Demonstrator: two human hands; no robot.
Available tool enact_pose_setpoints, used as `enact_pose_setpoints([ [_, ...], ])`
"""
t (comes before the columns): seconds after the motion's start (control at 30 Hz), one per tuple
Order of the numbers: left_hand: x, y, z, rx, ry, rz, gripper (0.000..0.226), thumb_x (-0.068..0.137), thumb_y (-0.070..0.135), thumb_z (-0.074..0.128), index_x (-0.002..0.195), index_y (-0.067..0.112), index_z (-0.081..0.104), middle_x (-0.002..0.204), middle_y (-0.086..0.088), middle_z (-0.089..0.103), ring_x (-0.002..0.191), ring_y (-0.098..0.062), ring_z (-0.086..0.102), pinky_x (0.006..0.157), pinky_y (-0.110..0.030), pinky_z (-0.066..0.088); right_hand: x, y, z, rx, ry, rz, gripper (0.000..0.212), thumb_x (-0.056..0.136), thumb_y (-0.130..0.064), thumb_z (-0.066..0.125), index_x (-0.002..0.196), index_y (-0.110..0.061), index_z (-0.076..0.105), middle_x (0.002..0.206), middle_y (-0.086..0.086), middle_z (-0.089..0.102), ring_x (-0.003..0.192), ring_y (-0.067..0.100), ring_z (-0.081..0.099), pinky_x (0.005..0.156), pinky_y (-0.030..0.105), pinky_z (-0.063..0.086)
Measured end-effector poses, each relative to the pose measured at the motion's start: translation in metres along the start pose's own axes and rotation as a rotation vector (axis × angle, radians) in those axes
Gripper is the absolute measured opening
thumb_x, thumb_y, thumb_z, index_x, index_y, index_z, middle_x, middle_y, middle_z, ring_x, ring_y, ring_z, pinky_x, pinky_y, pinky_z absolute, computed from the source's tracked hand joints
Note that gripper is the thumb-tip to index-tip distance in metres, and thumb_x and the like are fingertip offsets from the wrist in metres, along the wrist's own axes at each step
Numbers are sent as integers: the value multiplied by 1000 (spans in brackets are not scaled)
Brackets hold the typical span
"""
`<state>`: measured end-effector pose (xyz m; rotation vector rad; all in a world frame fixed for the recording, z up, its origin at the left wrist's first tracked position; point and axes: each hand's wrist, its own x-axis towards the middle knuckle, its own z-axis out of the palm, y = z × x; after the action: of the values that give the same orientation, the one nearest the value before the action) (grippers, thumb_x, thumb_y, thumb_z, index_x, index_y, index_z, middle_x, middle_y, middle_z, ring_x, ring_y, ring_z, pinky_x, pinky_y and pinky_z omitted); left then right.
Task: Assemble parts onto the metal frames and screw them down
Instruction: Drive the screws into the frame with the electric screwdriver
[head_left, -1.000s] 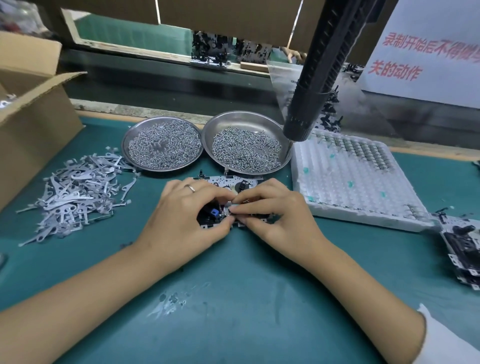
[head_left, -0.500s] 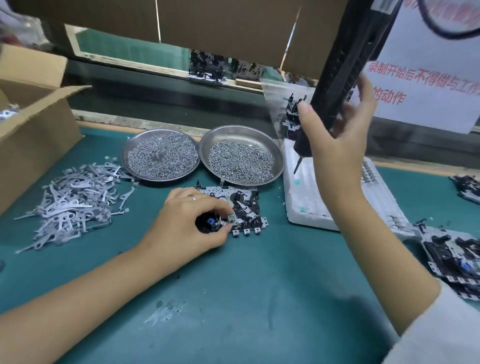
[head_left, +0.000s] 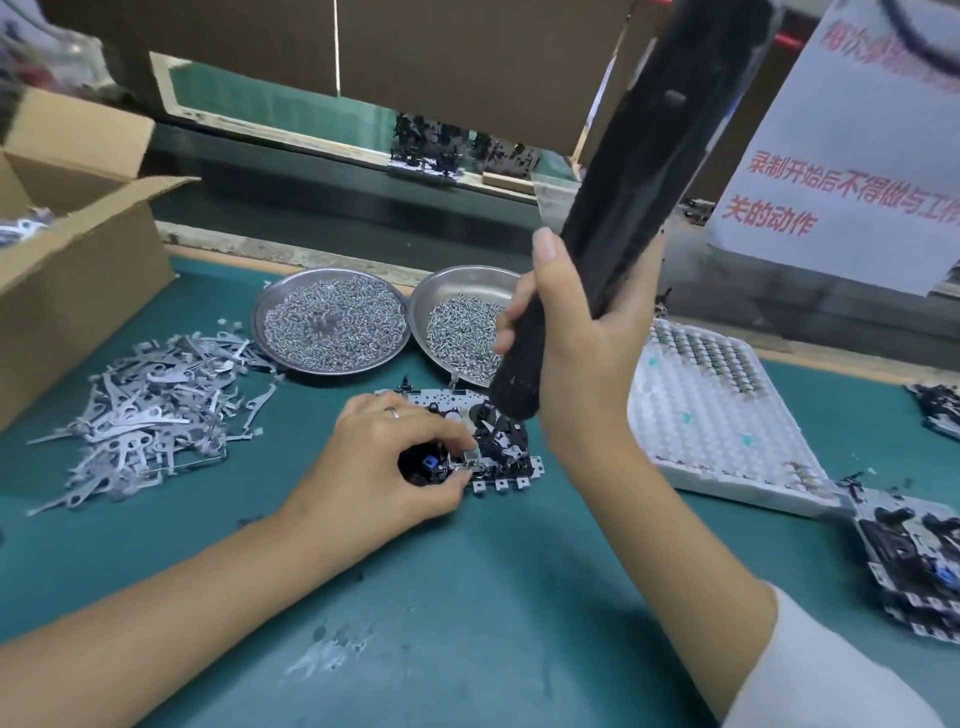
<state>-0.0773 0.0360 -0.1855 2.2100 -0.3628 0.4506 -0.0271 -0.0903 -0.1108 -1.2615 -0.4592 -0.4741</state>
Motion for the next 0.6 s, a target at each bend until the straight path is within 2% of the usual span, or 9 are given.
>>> enact_pose_setpoints([
  [0.07,0,0,0,2,-3,4,19,65,26,78,83,23,75,78,28,61,87,-1,50,94,-17,30,-8,2,1,35,-6,16,19,87,-18,61,93,-25,44,55,5,48,37,20,46,41,23,39],
  [0.2,1,0,-1,15,9,14,19,62,29,72,80,23,74,74,33,53,84,-2,50,91,-15,30,-17,3,6,82,-1,27,20,86,-19,60,91,-20,41,53,7,46,35,22,44,40,23,38],
  [0.33,0,1,0,9,15,36,17,60,26,73,77,22,73,71,31,51,81,-5,50,87,-23,35,-21,5,11,75,20,48,19,87,-13,59,90,-19,41,54,8,45,35,20,43,39,24,38],
  [0.6,0,1,0,11,22,43,16,61,25,73,77,21,73,71,29,52,79,-6,50,86,-25,35,-21,6,10,85,-1,34,19,88,-13,58,91,-17,39,52,6,47,35,22,44,40,25,38],
])
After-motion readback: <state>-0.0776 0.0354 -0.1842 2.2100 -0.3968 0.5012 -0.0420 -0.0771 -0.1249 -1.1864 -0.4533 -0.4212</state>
